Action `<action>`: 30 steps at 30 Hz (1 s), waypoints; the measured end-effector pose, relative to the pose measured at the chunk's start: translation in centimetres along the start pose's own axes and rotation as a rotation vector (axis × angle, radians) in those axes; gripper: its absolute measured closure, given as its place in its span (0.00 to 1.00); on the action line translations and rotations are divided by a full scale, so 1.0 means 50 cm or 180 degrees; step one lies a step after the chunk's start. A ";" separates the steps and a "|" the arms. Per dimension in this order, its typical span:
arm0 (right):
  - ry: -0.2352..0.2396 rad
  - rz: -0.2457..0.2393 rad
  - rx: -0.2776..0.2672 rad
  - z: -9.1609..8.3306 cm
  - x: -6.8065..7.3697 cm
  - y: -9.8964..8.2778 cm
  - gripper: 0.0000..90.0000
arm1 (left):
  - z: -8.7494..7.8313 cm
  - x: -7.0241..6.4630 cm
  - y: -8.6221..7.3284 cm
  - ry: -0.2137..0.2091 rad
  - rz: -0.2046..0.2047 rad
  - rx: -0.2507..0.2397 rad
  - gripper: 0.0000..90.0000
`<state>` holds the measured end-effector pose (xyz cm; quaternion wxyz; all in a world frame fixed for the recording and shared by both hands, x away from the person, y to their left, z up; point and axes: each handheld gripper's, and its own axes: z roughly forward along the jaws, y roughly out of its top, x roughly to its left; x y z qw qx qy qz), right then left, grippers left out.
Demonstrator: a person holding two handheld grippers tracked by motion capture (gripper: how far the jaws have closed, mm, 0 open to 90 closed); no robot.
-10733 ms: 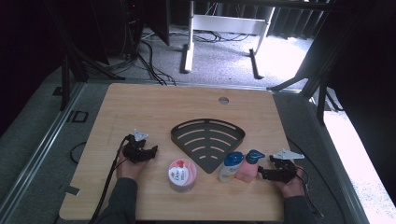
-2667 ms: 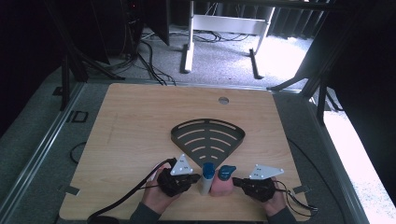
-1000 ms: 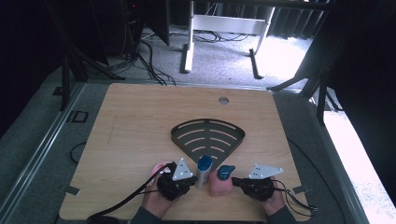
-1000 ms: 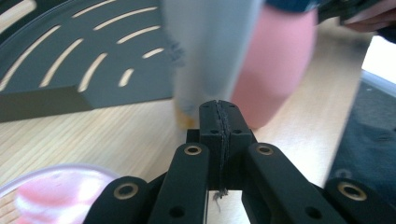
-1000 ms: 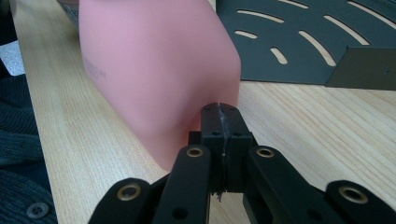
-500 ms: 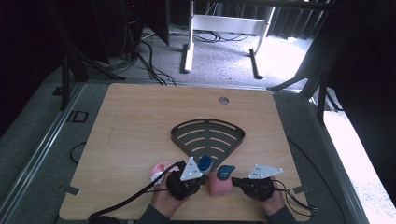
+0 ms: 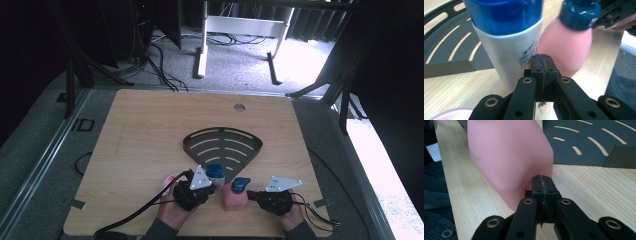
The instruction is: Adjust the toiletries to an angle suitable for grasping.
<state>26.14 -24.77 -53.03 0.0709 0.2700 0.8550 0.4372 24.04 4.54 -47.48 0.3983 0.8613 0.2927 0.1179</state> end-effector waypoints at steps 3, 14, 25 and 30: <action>0.0019 -0.0001 -0.0001 0.001 0.001 0.000 1.00 | -0.001 0.014 -0.002 0.0061 -0.0073 0.0012 0.99; 0.0077 -0.0079 0.0036 0.015 0.018 0.008 1.00 | -0.006 0.032 -0.010 0.0123 -0.0179 0.0041 0.99; 0.0117 -0.0105 0.0055 0.016 0.028 0.007 1.00 | -0.016 0.043 -0.019 0.0176 -0.0251 0.0035 0.98; 0.0113 -0.0134 0.0050 0.004 0.041 0.001 1.00 | -0.034 0.033 -0.012 0.0082 -0.0194 -0.0044 0.98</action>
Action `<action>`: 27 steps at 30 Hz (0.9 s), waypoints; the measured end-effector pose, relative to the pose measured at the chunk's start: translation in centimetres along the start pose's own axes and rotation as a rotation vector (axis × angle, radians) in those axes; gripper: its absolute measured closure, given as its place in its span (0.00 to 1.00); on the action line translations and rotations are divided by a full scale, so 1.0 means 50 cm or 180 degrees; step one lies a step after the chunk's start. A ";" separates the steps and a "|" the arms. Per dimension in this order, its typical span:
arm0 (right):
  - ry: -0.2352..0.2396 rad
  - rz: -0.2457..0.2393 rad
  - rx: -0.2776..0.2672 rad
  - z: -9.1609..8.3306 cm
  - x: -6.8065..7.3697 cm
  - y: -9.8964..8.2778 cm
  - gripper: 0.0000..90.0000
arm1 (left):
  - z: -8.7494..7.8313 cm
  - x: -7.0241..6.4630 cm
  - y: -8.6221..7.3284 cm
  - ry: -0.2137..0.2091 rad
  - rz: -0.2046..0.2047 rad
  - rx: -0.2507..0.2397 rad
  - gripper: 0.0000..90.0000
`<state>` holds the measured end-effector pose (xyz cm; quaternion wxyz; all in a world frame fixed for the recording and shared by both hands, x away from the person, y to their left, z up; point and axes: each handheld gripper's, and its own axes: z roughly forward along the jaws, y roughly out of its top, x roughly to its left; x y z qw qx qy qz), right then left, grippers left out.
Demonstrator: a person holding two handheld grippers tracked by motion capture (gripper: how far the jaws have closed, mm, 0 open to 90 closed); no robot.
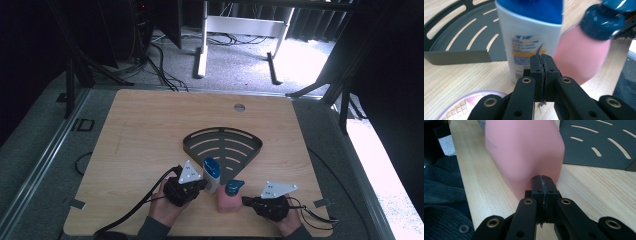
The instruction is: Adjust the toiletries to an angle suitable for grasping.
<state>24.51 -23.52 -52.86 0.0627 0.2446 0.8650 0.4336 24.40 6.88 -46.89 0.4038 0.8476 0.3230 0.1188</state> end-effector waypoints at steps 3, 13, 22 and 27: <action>0.0022 0.0000 -0.0016 -0.006 0.007 -0.002 1.00 | -0.013 -0.005 0.008 -0.0037 0.0036 -0.0052 0.98; 0.0218 -0.0039 -0.0179 -0.028 0.032 -0.010 1.00 | -0.051 -0.010 0.054 -0.0127 0.0149 -0.0289 0.99; 0.0239 -0.0099 -0.0174 -0.021 0.039 -0.004 1.00 | -0.077 -0.005 0.097 -0.0137 0.0213 -0.0514 0.99; 0.0241 -0.0106 -0.0172 -0.013 0.038 0.003 1.00 | -0.070 0.004 0.118 -0.0075 0.0268 -0.0532 0.98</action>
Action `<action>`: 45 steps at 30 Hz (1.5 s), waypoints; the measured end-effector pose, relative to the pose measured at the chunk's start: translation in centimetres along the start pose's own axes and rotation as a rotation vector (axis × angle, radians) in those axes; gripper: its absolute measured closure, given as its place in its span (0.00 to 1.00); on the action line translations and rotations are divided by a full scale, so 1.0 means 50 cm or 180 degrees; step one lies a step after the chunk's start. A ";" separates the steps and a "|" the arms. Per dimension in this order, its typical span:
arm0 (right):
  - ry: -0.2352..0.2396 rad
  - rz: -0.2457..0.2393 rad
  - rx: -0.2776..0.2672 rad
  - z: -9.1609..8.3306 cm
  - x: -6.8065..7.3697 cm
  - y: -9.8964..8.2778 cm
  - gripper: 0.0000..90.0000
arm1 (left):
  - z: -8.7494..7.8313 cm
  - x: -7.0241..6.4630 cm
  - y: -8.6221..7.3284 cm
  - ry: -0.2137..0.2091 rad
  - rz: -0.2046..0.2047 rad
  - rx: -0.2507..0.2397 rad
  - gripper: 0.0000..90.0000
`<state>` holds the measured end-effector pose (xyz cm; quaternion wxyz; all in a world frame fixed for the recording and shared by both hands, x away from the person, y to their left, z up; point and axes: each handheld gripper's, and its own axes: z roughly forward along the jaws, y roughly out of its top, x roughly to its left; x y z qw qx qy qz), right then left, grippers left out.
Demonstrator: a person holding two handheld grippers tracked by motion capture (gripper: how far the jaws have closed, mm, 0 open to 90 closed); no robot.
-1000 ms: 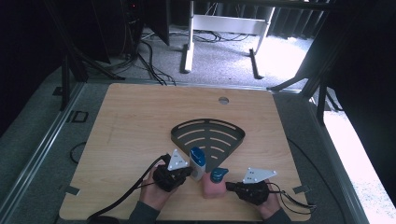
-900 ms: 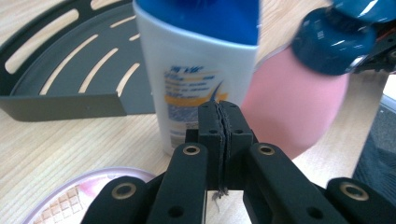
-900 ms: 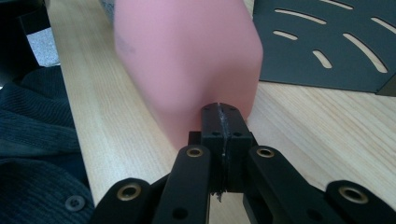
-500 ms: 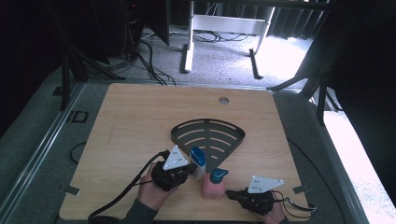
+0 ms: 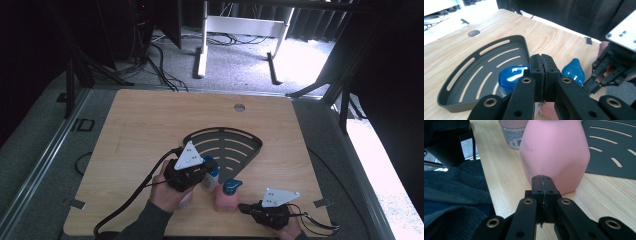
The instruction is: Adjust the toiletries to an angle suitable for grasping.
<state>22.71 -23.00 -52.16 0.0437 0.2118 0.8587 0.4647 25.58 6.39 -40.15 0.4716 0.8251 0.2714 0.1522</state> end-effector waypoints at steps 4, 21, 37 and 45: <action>0.0018 -0.0021 -0.0001 0.010 -0.003 0.007 1.00 | 0.014 0.005 0.003 0.0033 0.0025 0.0035 0.98; 0.0044 -0.0031 -0.0053 0.024 -0.013 0.026 1.00 | 0.070 -0.007 -0.014 0.0102 0.0208 0.0413 0.97; 0.0052 0.0003 -0.0052 0.027 -0.032 0.029 1.00 | 0.117 -0.022 -0.060 0.0186 0.0241 0.0788 0.99; 0.0077 -0.0045 -0.0030 0.048 -0.031 0.044 1.00 | 0.091 -0.004 -0.084 0.0339 0.0141 0.0901 0.98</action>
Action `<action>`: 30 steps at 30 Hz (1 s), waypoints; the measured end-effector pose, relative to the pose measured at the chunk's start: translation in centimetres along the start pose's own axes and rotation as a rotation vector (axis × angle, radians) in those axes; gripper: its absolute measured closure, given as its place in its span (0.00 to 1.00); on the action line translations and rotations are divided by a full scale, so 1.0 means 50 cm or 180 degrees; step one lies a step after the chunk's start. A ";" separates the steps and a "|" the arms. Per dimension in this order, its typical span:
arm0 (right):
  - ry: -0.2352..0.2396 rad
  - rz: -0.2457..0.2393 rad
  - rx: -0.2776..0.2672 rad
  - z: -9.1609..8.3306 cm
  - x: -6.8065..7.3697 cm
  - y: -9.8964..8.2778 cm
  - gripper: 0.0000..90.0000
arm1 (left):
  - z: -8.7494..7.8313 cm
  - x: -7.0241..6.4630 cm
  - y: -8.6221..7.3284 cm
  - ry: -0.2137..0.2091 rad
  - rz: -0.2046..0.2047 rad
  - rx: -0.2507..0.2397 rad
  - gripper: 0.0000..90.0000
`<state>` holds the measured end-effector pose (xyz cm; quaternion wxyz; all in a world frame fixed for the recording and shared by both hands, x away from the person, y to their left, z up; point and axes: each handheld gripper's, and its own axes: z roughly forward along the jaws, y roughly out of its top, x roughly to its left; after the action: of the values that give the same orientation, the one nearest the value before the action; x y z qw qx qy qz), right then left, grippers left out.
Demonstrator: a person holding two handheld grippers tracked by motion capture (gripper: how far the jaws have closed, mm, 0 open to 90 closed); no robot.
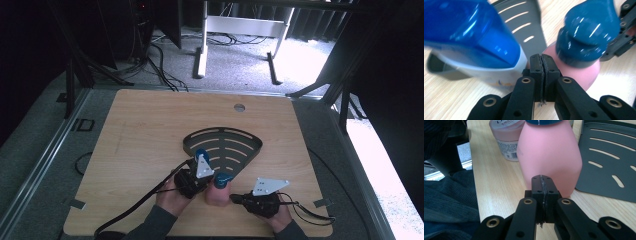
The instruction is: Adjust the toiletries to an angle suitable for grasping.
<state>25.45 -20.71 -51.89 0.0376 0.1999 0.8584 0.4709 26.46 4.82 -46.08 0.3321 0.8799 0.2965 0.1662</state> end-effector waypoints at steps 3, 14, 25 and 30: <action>0.0004 -0.0021 0.0005 0.005 -0.002 0.004 1.00 | -0.005 0.012 -0.010 0.0056 -0.0060 0.0027 0.97; 0.0001 -0.0013 0.0004 0.022 -0.012 0.017 1.00 | -0.013 0.037 -0.032 0.0179 -0.0163 0.0131 0.96; -0.0017 -0.0095 0.0028 0.063 -0.012 0.046 1.00 | -0.047 0.044 -0.050 0.0113 -0.0163 0.0076 0.96; -0.0027 -0.0097 0.0027 0.073 -0.017 0.054 1.00 | -0.058 0.029 -0.054 0.0033 -0.0081 0.0077 0.96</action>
<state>27.97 -16.85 -51.79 0.0475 0.1890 0.8632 0.4657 25.04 8.79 -45.69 0.3219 0.8791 0.3114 0.1629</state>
